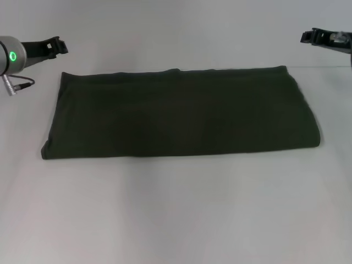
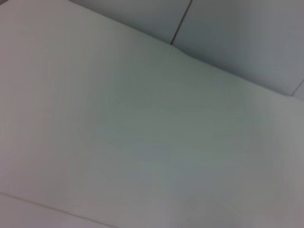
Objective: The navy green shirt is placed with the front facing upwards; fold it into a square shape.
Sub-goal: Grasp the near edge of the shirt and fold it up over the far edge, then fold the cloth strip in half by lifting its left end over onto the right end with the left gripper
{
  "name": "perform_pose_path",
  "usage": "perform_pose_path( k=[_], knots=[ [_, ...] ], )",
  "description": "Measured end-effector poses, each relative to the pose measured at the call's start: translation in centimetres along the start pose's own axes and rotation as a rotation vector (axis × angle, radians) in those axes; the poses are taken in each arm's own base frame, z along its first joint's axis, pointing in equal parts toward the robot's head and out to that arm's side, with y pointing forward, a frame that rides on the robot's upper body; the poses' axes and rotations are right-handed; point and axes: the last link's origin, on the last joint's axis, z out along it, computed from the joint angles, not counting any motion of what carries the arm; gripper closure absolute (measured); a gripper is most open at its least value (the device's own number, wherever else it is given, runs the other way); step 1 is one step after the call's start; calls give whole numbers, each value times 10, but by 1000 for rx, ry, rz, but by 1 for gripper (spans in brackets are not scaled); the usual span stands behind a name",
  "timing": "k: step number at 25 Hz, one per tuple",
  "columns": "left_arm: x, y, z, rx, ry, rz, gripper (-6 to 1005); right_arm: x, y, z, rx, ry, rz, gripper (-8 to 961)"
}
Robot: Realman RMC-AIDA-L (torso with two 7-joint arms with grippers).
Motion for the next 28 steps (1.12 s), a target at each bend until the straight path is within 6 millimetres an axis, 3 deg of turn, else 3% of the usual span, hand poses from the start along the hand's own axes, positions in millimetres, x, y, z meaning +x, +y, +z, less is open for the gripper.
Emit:
perform_pose_path(
  k=[5,7,10,16,20,21,23,28],
  knots=[
    [-3,-3,-7,-39,16,-68,783,2,-14,-19,-86,51,74,531],
    [-10,-9,-15,-84,-6,-115,694,9,-22,-34,-158,76,130,461],
    [-22,-20,-29,-172,-46,-205,560,28,-31,-60,-304,98,219,392],
    [-67,-65,-76,-359,-114,-463,279,73,-48,-105,-541,61,379,253],
    [-86,-84,-96,-393,-131,-564,242,98,-57,-118,-575,49,449,162],
    [-98,-93,-106,-410,-148,-636,233,103,-60,-120,-572,43,463,139],
    [-109,-102,-113,-404,-160,-715,225,105,-62,-122,-569,38,469,94],
    [-128,-109,-111,-336,-211,-827,228,102,-63,-122,-570,32,460,95]
  ],
)
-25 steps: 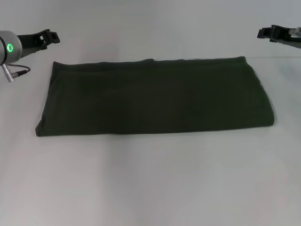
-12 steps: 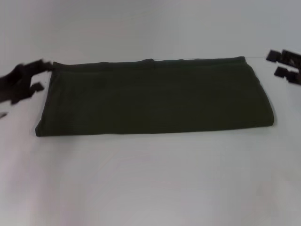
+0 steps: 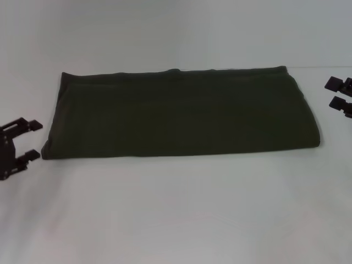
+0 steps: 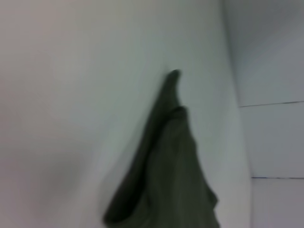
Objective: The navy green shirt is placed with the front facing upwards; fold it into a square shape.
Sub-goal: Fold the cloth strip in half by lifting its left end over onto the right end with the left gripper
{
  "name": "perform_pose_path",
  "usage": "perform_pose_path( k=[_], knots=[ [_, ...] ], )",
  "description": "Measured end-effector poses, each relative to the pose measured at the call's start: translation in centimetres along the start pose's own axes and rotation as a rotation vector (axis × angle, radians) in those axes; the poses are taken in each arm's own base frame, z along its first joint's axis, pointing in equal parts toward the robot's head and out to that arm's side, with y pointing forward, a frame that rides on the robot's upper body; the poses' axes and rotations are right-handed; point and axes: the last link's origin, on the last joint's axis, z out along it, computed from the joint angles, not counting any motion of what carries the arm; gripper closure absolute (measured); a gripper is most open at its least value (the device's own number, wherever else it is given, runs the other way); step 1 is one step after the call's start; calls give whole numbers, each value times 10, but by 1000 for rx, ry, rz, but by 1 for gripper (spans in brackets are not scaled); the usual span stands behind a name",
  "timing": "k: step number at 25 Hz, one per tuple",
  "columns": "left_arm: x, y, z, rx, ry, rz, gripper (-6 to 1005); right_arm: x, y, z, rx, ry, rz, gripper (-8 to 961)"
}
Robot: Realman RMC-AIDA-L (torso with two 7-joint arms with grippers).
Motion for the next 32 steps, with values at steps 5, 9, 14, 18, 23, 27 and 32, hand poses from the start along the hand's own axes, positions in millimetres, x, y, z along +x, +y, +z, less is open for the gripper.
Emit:
perform_pose_path(
  k=[5,9,14,18,23,27,32],
  knots=[
    [-4,-6,15,38,1,-53,232,-2,2,3,-2,5,-16,94],
    [-3,-9,22,59,8,-71,233,-2,2,3,-3,1,-20,94],
    [-3,-10,26,86,8,-81,232,-2,0,1,4,-8,-14,95],
    [-2,-10,29,89,18,-87,232,-2,-1,0,7,-11,-11,95],
    [-3,-7,33,79,21,-84,232,-2,-2,-1,10,-16,-8,95],
    [-1,-6,33,78,25,-84,231,-2,-2,-1,11,-16,-7,96],
    [0,-7,32,85,29,-97,231,0,-3,-1,12,-14,2,96]
  ],
)
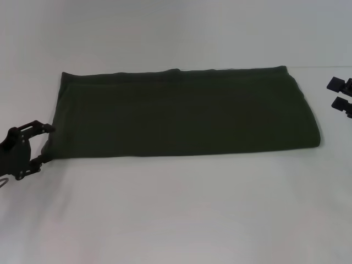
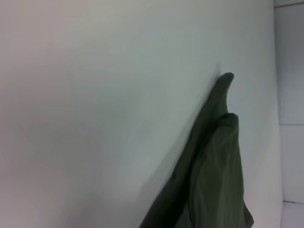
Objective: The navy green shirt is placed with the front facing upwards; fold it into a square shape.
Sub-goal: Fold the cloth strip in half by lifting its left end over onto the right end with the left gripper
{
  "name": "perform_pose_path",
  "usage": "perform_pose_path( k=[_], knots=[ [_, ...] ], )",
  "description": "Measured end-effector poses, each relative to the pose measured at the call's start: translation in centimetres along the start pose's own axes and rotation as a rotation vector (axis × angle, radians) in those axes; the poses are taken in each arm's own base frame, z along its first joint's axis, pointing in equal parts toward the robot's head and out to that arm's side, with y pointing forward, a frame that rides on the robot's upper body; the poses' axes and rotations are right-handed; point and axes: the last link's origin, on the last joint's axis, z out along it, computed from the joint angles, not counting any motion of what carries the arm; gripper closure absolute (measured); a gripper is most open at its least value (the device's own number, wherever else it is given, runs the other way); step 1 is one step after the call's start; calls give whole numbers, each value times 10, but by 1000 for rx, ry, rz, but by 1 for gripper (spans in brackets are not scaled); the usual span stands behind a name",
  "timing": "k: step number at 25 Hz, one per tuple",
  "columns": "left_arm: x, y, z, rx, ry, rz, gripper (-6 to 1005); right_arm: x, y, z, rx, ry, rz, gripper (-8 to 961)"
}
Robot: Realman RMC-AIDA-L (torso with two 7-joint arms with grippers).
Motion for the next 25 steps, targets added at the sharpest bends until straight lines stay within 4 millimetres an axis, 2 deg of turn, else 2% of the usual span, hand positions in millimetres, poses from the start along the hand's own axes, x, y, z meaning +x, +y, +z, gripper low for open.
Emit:
perform_pose_path(
  k=[13,25],
  knots=[
    [-1,-8,7,32,26,-26,231,-2,-2,-2,9,-17,5,97],
    [-4,4,26,40,23,-2,235,-2,-3,-3,11,-22,12,98]
  ],
)
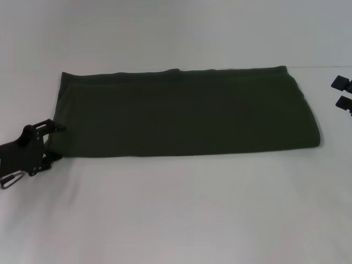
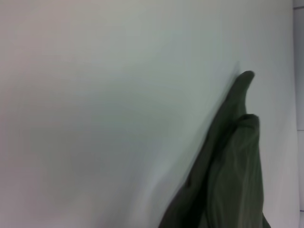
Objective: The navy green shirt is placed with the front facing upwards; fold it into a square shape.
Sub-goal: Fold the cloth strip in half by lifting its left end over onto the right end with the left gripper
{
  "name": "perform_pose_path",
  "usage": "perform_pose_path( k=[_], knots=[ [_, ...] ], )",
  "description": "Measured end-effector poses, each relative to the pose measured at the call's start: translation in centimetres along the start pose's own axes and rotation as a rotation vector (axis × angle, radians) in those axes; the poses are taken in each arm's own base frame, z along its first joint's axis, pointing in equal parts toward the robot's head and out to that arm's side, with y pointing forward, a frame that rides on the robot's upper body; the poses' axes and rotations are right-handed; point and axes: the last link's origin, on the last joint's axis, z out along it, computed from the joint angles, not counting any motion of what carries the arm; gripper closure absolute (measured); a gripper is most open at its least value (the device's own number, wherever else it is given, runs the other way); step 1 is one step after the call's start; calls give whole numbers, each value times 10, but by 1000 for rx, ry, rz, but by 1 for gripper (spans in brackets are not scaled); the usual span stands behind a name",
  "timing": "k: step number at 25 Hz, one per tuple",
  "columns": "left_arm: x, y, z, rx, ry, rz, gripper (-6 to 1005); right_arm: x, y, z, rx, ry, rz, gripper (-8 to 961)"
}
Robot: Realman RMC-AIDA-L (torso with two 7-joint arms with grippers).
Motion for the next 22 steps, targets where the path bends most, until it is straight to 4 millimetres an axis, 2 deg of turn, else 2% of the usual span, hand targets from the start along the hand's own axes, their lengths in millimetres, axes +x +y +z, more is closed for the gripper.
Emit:
perform_pose_path(
  k=[6,11,18,22],
  knots=[
    [3,18,9,-52,33,80,236,0,-1,0,3,-3,1,98],
    [-5,33,9,-155,2,164,236,0,0,0,3,-3,1,98],
    [-6,8,6,-69,6,110,235,0,-2,-1,10,-7,4,99],
    [-7,3,8,-18,-8,110,235,2,-4,-2,14,-4,9,99]
  ],
)
